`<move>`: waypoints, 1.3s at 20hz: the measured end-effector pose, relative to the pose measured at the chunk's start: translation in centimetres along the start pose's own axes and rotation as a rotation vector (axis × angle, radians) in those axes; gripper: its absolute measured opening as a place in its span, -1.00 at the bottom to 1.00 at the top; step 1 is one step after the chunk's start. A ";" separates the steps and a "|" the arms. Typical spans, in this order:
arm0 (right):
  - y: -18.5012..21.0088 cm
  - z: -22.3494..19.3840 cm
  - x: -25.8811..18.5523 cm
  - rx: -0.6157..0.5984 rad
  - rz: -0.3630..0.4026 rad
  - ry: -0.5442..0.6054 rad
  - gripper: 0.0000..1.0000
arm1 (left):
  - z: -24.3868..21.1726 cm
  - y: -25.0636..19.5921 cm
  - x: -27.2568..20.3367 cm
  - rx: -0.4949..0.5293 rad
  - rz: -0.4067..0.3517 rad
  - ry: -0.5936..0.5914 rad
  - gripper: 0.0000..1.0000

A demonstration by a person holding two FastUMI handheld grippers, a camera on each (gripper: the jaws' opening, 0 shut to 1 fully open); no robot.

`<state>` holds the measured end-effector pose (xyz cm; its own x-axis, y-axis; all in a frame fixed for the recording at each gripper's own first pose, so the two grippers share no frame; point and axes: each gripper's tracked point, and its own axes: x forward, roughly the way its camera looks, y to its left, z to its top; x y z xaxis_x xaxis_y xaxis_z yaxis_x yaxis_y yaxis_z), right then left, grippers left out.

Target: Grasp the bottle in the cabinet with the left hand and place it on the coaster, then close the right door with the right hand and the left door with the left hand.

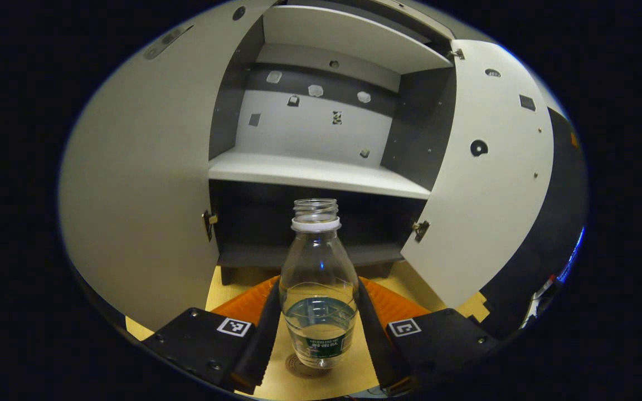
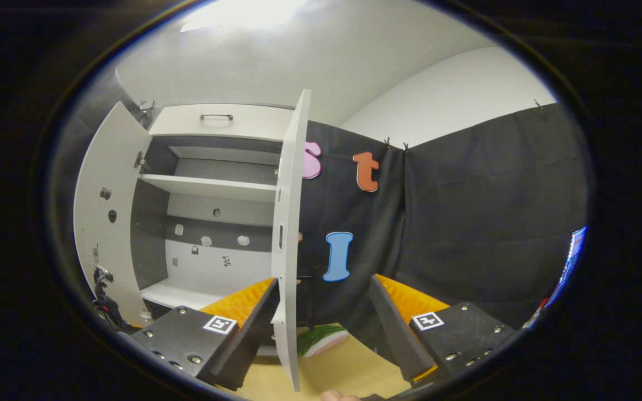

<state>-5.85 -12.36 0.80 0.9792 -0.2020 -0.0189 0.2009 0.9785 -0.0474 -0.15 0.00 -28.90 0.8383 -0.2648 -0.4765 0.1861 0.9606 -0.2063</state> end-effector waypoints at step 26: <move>-0.7 0.6 -0.4 -0.092 -0.018 0.012 0.97 | -12.5 0.6 3.7 0.012 -0.024 0.034 0.61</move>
<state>-6.34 -12.96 1.47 0.9750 -0.2203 -0.0294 0.2143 0.9668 -0.1389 -3.35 -1.47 -41.51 0.8159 -0.2901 -0.5001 0.2121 0.9549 -0.2078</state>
